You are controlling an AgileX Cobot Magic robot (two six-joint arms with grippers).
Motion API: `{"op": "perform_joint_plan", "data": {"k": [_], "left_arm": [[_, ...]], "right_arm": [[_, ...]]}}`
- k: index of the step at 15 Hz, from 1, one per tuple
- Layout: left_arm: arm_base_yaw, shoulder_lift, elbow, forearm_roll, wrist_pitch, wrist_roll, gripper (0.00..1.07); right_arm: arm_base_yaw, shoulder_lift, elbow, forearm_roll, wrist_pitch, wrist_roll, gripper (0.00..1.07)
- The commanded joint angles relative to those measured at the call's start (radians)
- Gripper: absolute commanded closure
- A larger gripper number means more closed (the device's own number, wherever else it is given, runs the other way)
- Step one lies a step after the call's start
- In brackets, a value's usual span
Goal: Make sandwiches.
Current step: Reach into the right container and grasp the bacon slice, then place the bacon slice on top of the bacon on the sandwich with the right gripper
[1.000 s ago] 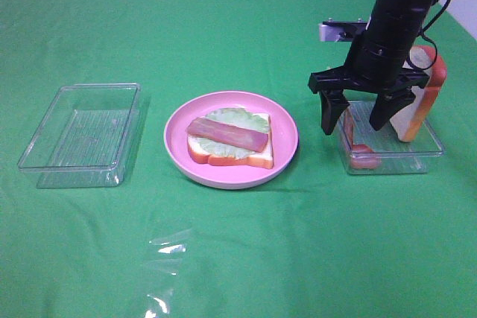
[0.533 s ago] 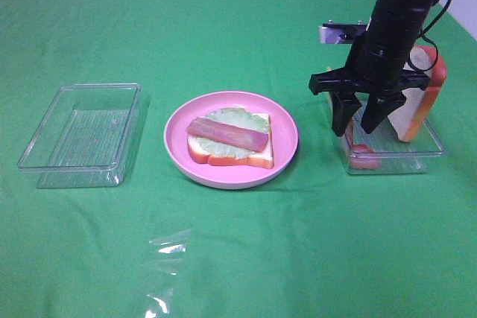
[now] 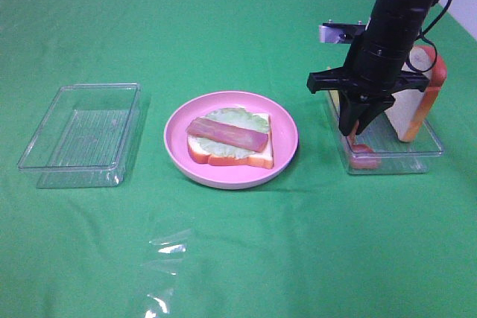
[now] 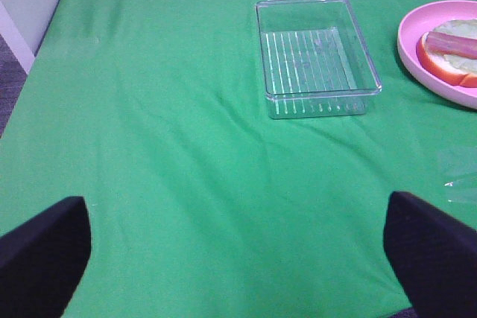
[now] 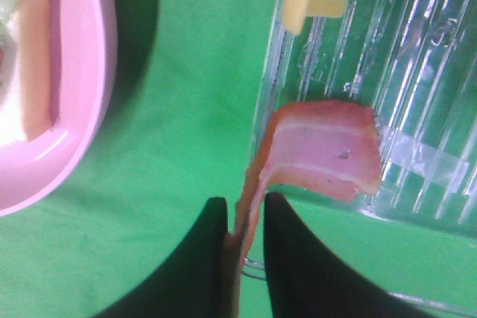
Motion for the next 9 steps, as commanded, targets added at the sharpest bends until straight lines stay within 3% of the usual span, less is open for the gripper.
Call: {"op": "perform_joint_plan", "data": {"k": [1, 2, 3, 9], "left_arm": [[-0.004, -0.017, 0.002, 0.000, -0.017, -0.006, 0.06], [-0.004, -0.017, 0.002, 0.000, -0.017, -0.006, 0.06], [-0.004, -0.017, 0.002, 0.000, -0.017, -0.006, 0.06], [-0.004, -0.017, 0.002, 0.000, -0.017, -0.009, 0.06]], "right_arm": [[0.000, 0.004, -0.005, 0.020, 0.012, 0.001, 0.89], [0.000, 0.004, -0.005, 0.030, 0.012, 0.001, 0.94], [0.000, 0.004, -0.005, 0.031, 0.017, 0.001, 1.07], [0.000, -0.019, -0.005, 0.033, 0.056, -0.013, 1.07]]}}
